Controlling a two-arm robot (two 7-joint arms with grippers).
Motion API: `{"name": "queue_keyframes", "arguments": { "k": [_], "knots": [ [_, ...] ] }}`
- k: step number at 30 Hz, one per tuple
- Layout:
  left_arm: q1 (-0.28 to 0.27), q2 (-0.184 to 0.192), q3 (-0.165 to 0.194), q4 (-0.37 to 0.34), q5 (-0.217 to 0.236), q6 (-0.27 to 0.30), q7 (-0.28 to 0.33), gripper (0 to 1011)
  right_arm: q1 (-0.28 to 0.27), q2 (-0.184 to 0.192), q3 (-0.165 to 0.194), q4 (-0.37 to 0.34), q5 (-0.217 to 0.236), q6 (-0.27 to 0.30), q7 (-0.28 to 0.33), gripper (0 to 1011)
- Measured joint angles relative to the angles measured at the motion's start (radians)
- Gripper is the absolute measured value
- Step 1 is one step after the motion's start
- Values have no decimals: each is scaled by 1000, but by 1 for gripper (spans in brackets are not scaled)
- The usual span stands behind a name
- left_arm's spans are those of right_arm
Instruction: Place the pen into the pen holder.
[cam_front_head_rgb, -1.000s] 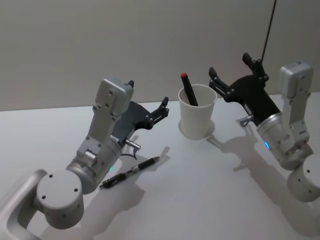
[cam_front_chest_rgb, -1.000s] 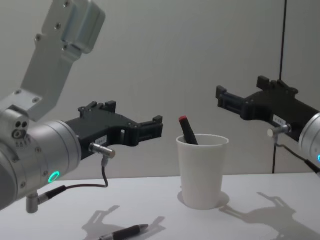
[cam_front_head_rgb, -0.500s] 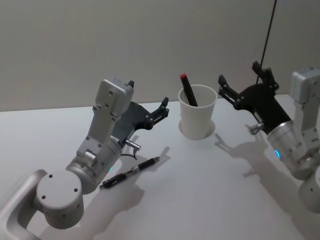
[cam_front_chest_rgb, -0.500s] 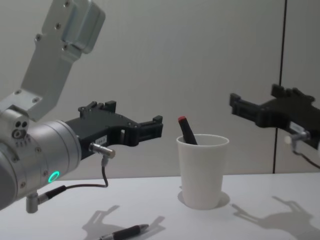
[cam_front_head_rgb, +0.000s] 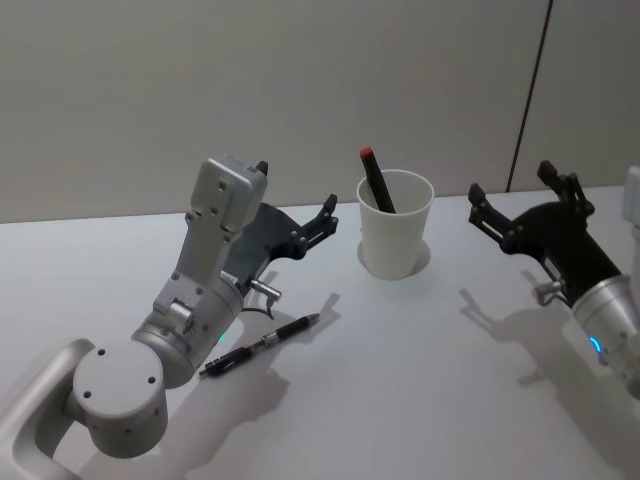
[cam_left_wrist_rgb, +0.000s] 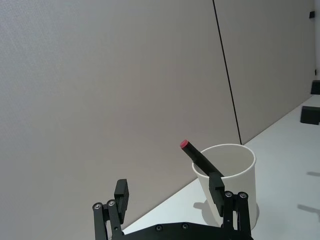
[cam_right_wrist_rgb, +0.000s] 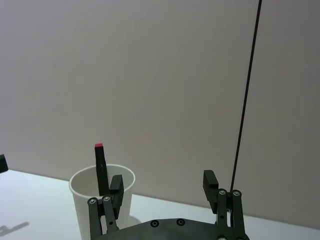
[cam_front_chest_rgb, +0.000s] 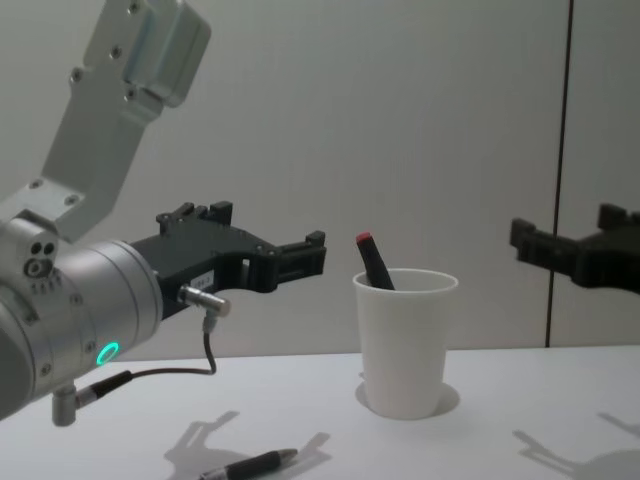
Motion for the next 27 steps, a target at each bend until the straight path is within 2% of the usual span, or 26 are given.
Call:
{"name": "queue_keyframes", "arguments": {
  "k": [8, 14, 27],
  "knots": [
    [0, 0, 0, 0, 0, 0, 0, 1001, -79, 52, 6, -105, 46, 81, -31, 1001],
    [0, 0, 0, 0, 0, 0, 0, 1001, -115, 76, 10, -153, 68, 118, -45, 1001],
    [0, 0, 0, 0, 0, 0, 0, 1001, -124, 82, 11, -166, 73, 128, -49, 1001]
  ]
}}
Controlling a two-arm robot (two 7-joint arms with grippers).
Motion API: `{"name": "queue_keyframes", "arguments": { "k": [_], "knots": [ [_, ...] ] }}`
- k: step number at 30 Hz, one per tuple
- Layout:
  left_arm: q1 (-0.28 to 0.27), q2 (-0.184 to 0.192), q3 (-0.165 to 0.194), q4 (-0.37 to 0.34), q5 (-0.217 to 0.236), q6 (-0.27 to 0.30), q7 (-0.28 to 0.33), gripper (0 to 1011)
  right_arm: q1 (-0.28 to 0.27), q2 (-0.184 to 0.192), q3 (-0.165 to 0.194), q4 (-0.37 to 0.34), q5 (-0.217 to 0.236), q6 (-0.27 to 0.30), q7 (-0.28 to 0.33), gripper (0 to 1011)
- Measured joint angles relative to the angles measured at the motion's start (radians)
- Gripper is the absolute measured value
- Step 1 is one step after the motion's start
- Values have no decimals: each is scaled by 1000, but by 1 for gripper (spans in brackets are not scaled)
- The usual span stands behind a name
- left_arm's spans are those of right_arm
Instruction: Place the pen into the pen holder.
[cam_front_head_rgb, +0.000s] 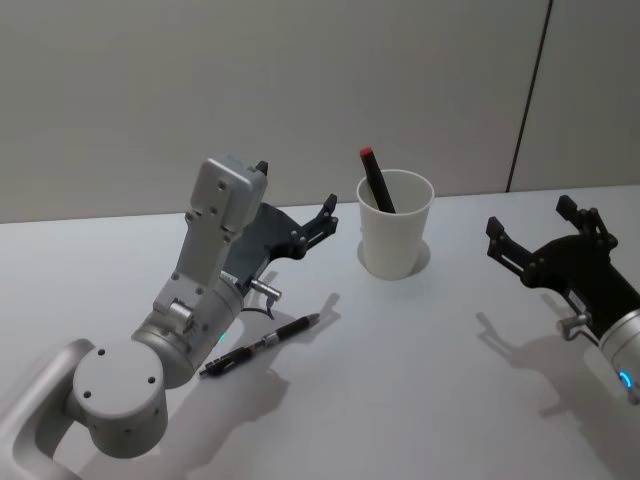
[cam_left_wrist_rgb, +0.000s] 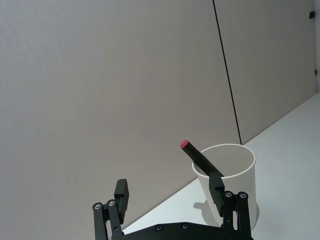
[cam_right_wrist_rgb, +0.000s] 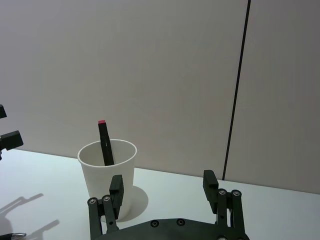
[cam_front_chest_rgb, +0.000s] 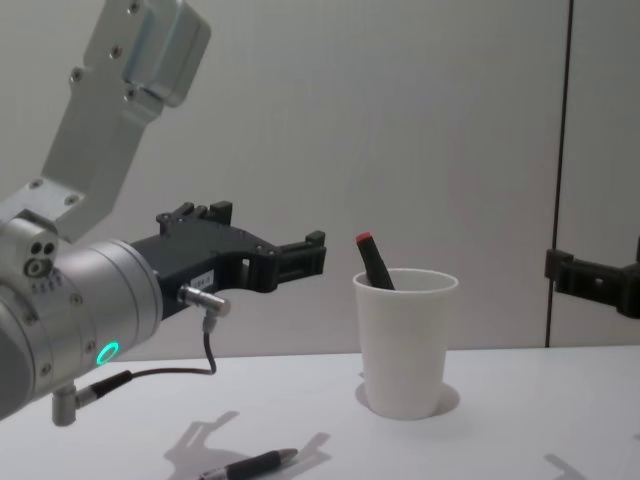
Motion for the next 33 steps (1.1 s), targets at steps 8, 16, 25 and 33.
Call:
{"name": "queue_keyframes", "arguments": {
  "k": [8, 16, 25, 33],
  "knots": [
    [1, 3, -3, -1, -7, 0, -13, 1001, 0, 0, 0, 0, 0, 0, 0, 1001],
    [13, 29, -20, -19, -44, 14, -59, 1001, 0, 0, 0, 0, 0, 0, 0, 1001],
    [51, 98, -52, -64, -101, 48, -106, 1001, 0, 0, 0, 0, 0, -1, 0, 1001],
    [94, 171, -83, -109, -150, 93, -139, 1001, 0, 0, 0, 0, -1, -1, 0, 1001]
  ]
}}
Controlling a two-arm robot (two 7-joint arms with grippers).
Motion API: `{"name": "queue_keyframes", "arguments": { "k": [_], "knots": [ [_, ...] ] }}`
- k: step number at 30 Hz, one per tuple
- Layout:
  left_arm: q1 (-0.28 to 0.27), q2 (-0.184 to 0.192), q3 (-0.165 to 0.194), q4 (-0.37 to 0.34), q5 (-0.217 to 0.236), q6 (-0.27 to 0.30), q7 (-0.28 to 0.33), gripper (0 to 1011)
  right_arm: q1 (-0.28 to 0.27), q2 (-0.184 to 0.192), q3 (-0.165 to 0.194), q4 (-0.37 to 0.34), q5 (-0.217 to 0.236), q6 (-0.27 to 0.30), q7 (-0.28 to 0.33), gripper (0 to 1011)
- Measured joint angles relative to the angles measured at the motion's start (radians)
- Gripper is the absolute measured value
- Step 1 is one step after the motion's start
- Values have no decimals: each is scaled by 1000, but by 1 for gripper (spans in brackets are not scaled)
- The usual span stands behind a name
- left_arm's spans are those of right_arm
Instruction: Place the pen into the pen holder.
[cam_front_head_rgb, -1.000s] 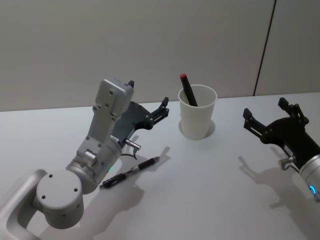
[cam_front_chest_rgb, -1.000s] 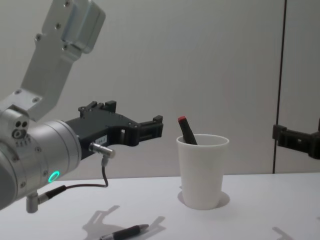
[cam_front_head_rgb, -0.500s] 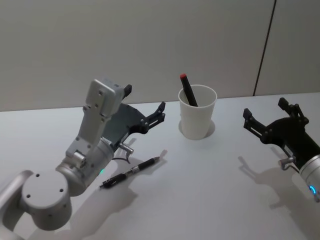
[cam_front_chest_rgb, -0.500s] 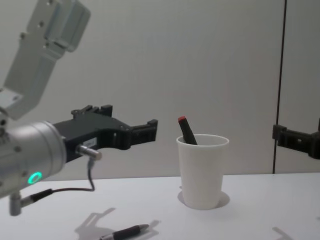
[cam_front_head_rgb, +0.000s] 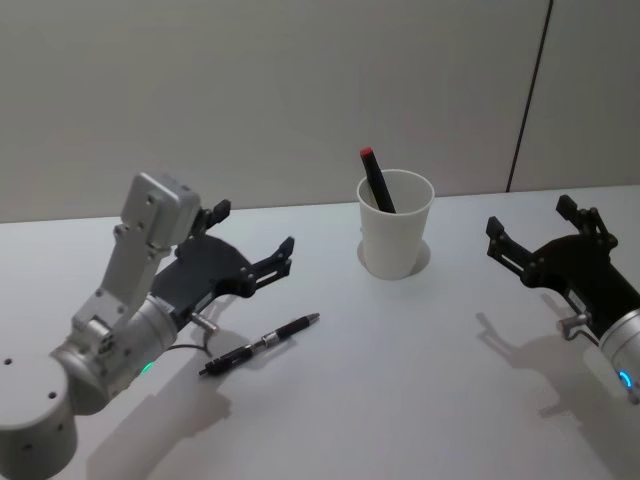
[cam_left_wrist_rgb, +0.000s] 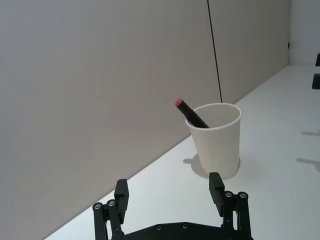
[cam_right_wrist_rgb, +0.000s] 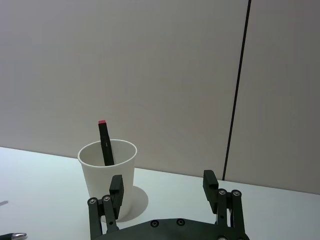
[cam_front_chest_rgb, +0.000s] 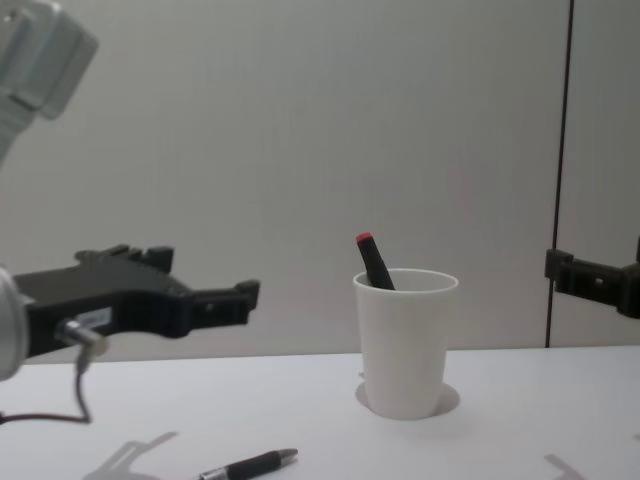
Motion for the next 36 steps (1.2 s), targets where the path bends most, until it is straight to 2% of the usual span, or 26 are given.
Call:
{"name": "queue_keyframes", "arguments": {
  "k": [4, 10, 19, 29, 36],
  "knots": [
    [23, 40, -15, -20, -24, 28, -25, 1001, 0, 0, 0, 0, 0, 0, 0, 1001],
    [45, 81, -30, -33, -48, 56, -69, 1001, 0, 0, 0, 0, 0, 0, 0, 1001],
    [63, 117, -39, -29, -69, 91, -143, 1001, 0, 0, 0, 0, 0, 0, 0, 1001],
    [67, 125, -37, 2, -78, 121, -206, 1001, 0, 0, 0, 0, 0, 0, 0, 1001],
    [55, 112, -29, 42, -77, 137, -248, 1001, 0, 0, 0, 0, 0, 0, 0, 1001]
  ]
}}
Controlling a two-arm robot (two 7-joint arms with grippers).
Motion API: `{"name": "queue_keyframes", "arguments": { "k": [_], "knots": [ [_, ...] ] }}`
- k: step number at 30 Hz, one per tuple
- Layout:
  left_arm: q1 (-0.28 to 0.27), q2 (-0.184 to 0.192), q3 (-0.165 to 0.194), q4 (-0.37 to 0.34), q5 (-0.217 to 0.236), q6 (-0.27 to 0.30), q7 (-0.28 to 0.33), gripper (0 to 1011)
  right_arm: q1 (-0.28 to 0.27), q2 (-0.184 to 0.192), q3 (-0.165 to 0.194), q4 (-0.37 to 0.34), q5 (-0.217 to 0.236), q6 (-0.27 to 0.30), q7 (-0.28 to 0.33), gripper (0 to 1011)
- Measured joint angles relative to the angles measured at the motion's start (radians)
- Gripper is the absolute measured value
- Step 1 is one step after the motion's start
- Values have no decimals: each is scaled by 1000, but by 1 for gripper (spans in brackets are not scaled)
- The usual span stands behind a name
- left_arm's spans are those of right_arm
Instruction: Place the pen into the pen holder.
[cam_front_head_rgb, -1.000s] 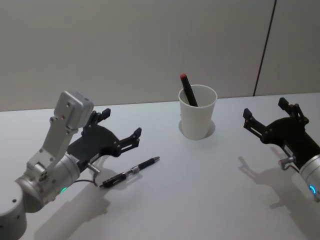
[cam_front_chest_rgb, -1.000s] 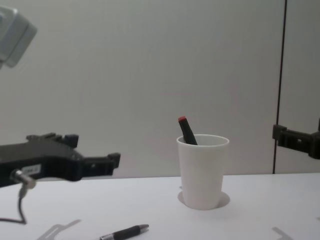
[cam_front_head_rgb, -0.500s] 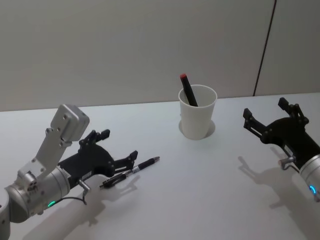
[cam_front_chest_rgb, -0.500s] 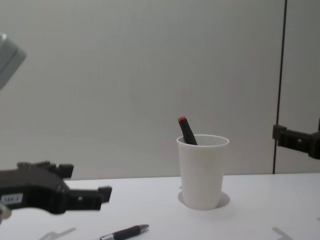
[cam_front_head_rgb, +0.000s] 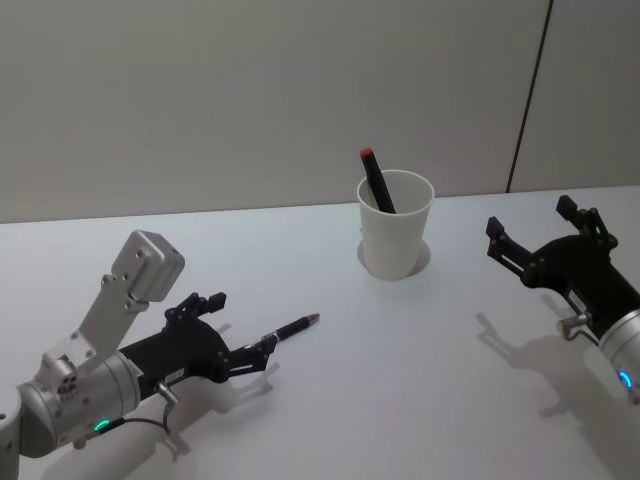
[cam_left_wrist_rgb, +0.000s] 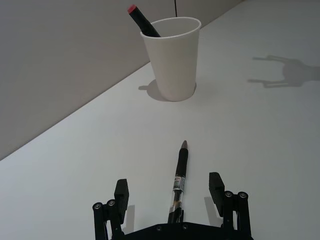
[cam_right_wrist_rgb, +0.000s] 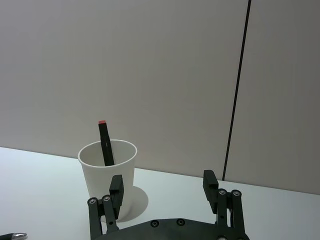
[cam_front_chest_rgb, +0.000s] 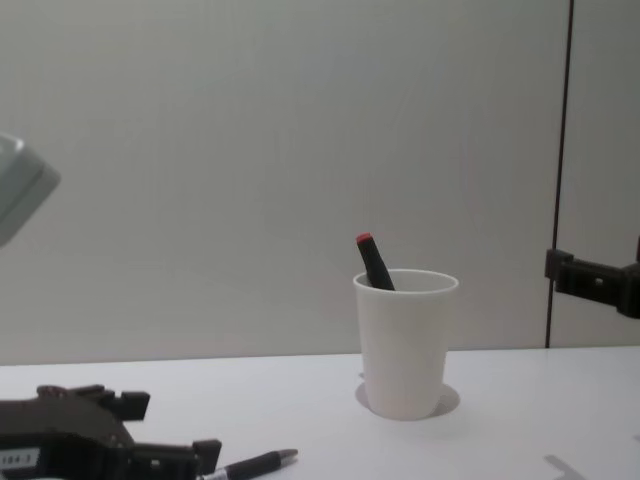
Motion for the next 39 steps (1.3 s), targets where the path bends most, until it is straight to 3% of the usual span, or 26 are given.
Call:
{"name": "queue_keyframes", "arguments": {
  "k": [18, 39],
  "knots": [
    [-34, -36, 18, 72, 25, 10, -64, 1001, 0, 0, 0, 0, 0, 0, 0, 1001],
    [-63, -50, 22, 106, 30, 51, -120, 1001, 0, 0, 0, 0, 0, 0, 0, 1001]
  ]
}}
